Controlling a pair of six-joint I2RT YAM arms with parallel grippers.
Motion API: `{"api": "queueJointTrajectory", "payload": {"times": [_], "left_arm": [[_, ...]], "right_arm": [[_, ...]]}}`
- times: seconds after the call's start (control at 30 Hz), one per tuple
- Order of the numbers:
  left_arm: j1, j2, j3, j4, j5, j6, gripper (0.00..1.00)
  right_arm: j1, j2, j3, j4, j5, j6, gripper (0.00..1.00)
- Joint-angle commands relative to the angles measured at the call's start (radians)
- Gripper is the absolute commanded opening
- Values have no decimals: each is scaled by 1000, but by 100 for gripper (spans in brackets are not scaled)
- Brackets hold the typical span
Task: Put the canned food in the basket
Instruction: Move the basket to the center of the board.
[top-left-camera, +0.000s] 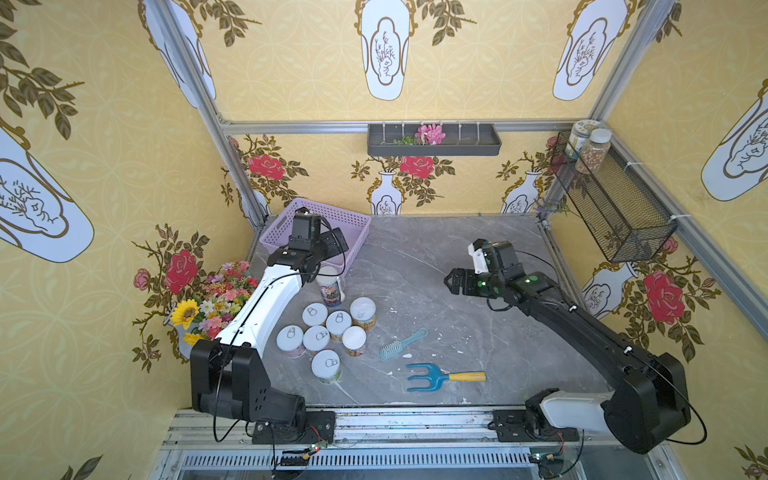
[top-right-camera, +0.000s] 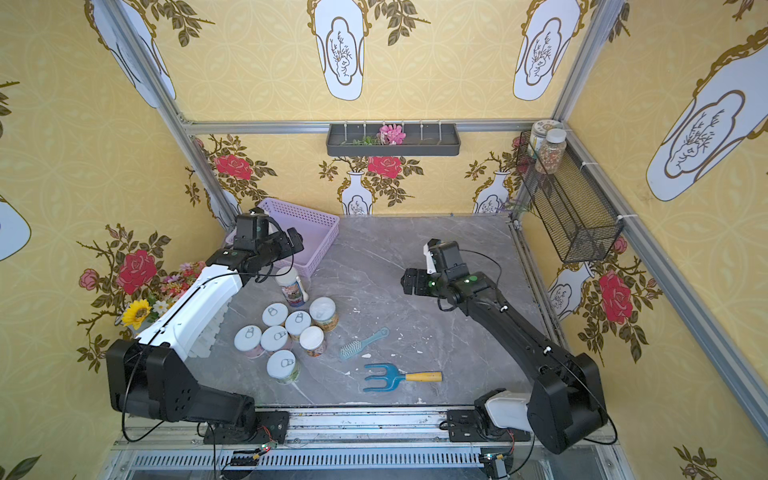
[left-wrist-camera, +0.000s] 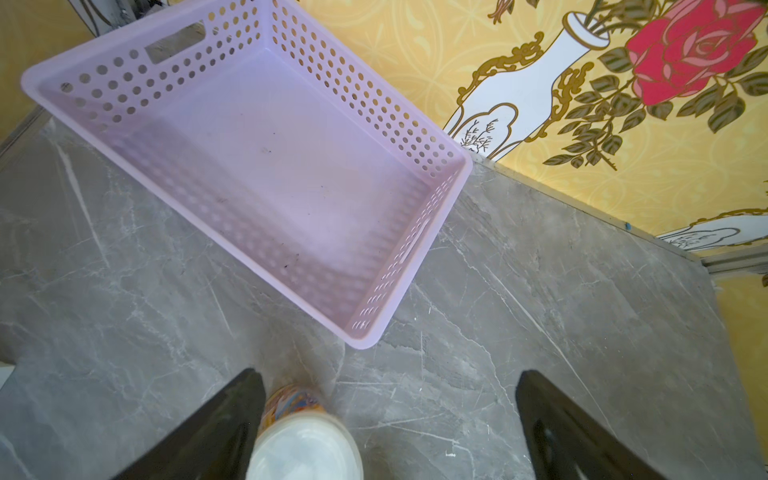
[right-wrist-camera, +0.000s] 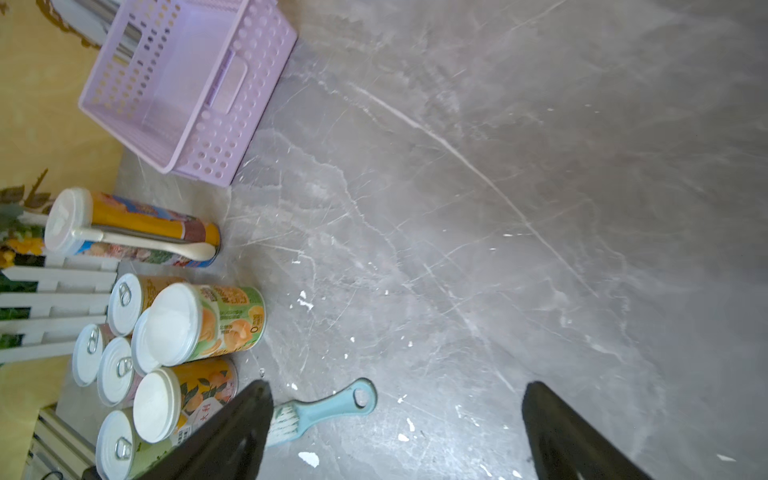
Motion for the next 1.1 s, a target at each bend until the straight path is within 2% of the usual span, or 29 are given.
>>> {"api": "queueJointTrajectory", "payload": {"times": [0.0, 0.17, 0.27, 0.37, 0.53, 0.7, 1.07], "left_arm": [[0, 74, 57, -52, 74, 70, 100], [-3, 225, 177, -119, 122, 133, 100], [-4, 299, 236, -147, 132, 160, 100], [-3, 365, 292, -169, 141, 187, 100], [-5, 475, 391, -231, 188, 231, 100], [-10, 561, 461, -268, 223, 258, 100], [-36, 681, 577, -302, 276, 278, 100]], "right_arm": [[107, 38, 54, -22, 84, -12, 97], [271, 95, 141, -45, 127, -33, 97], [327, 114, 173, -48, 113, -40, 97], [342, 121, 189, -44, 45, -43, 97], [339, 122, 213, -65, -28, -46, 97], [324, 88, 192, -72, -27, -1, 97], [188, -50, 73, -3, -53, 68, 97]]}}
